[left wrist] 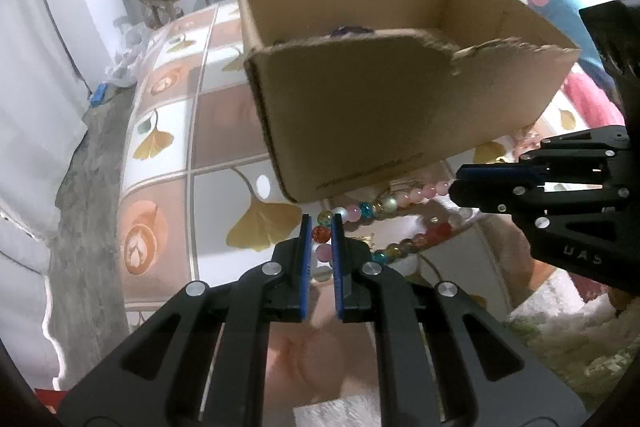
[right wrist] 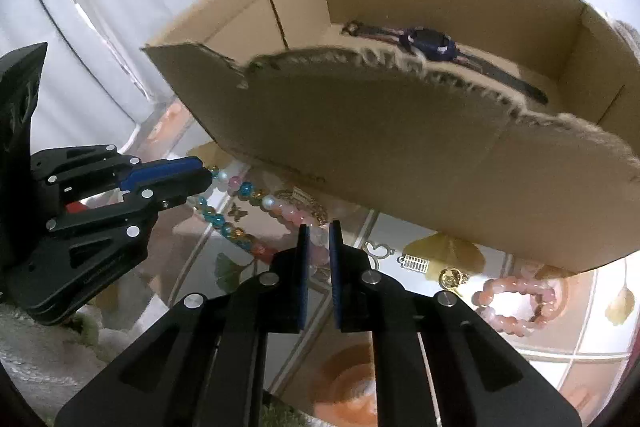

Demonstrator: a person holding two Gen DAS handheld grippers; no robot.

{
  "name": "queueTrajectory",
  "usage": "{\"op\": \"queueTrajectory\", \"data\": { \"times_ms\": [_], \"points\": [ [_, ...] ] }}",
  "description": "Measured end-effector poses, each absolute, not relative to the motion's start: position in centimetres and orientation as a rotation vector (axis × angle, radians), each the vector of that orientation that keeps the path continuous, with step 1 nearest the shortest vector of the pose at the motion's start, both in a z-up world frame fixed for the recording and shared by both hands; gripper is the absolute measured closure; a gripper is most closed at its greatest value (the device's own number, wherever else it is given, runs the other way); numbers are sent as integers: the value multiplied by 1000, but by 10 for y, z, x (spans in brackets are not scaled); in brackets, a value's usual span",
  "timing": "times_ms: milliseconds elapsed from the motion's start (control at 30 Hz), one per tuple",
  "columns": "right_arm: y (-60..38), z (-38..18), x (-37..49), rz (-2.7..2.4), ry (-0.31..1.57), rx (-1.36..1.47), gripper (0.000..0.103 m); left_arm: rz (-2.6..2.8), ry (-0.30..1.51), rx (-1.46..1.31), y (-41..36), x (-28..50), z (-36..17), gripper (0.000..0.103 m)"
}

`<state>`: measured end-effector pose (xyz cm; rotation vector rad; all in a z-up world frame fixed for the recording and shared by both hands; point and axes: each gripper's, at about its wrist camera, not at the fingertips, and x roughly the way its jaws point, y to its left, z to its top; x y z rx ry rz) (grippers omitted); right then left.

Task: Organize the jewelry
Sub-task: 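Lift the bead bracelet with the left tool while the right tool grips its other side, then lower the bead bracelet into the box and open both tools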

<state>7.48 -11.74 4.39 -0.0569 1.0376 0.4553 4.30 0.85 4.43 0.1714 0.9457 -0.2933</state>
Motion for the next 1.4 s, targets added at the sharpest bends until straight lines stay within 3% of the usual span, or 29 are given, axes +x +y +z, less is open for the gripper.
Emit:
{"op": "queueTrajectory", "data": {
  "times_ms": [200,467,667,767,967,1133,1400],
  "points": [
    [-121,67,58,470,964,-66,94,-306,866,183,5,26,71,94],
    [-140,136,41,501,759,-140,94,-377,659,207,-3,12,149,94],
    [-158,185,79,528,614,-201,94,-441,527,240,-12,43,198,94],
    [-168,178,128,564,711,-167,94,-451,569,272,-21,84,196,94],
    [-173,120,230,625,1069,-49,94,-454,849,369,-45,181,137,94],
    [-167,68,275,630,1316,9,94,-449,1005,445,-55,214,94,94],
    [-156,29,299,613,1474,26,93,-414,1054,571,-66,219,77,94]
  ]
}}
